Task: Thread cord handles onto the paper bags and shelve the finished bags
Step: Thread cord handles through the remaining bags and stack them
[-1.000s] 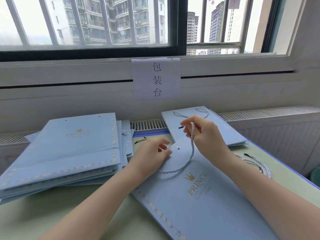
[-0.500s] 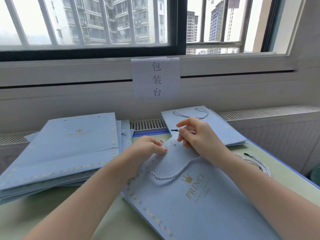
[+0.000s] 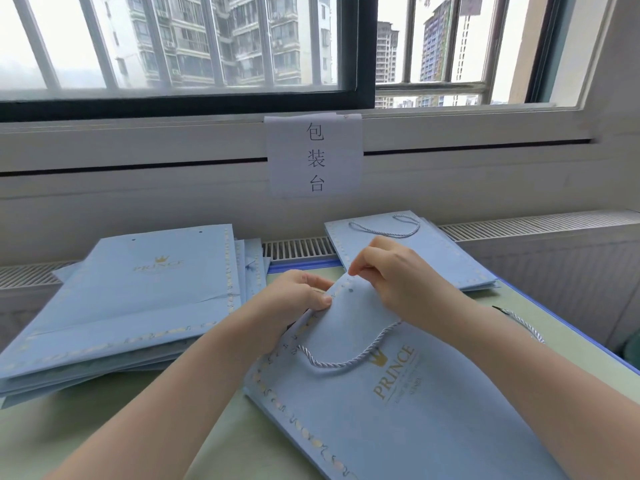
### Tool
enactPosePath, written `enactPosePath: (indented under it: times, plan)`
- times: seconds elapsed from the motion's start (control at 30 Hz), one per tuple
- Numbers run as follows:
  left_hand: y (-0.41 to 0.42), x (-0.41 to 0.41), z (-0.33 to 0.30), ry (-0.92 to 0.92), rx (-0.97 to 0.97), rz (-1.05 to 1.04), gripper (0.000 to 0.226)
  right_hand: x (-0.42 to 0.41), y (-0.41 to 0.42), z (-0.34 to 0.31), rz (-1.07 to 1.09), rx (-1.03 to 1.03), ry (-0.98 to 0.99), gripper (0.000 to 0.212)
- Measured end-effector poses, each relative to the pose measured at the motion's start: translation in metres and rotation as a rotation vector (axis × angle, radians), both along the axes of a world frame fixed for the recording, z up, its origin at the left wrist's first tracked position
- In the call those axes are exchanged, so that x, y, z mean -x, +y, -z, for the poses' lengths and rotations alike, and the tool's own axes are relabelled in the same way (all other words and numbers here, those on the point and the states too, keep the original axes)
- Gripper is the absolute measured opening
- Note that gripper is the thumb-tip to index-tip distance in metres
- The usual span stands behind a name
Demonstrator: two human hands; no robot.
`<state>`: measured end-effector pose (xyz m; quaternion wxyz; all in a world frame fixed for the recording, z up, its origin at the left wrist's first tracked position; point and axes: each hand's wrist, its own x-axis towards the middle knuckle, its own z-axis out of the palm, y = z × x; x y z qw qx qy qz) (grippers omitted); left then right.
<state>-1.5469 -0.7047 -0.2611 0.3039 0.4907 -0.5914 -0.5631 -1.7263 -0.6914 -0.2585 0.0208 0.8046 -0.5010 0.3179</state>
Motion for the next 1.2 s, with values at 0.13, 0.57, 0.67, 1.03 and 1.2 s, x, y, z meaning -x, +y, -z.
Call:
enactPosePath:
  times: [0.13, 0.57, 0.67, 1.03, 1.2]
  plan:
    - [0.0002, 0.0, -0.0002, 0.015, -0.015, 0.007, 0.023, -0.0007, 0.0029, -0.0028, -0.012, -0.041, -0.001, 0.014]
    - [0.0027, 0.0006, 0.002, -0.072, 0.059, -0.009, 0.021, -0.0063, 0.0039, -0.0013, -0.057, -0.343, -0.315, 0.028]
    - [0.0032, 0.0008, 0.002, -0.085, 0.064, -0.013, 0.021, -0.0072, 0.0047, 0.0012, -0.016, -0.297, -0.277, 0.031]
    - [0.003, 0.0022, -0.0008, -0.031, 0.081, 0.016, 0.02, -0.0063, 0.0033, 0.0042, -0.016, -0.221, -0.284, 0.022]
    - [0.0014, 0.0007, -0.0075, 0.076, -0.05, 0.001, 0.024, -0.0023, 0.0031, 0.0017, -0.003, -0.181, -0.21, 0.01]
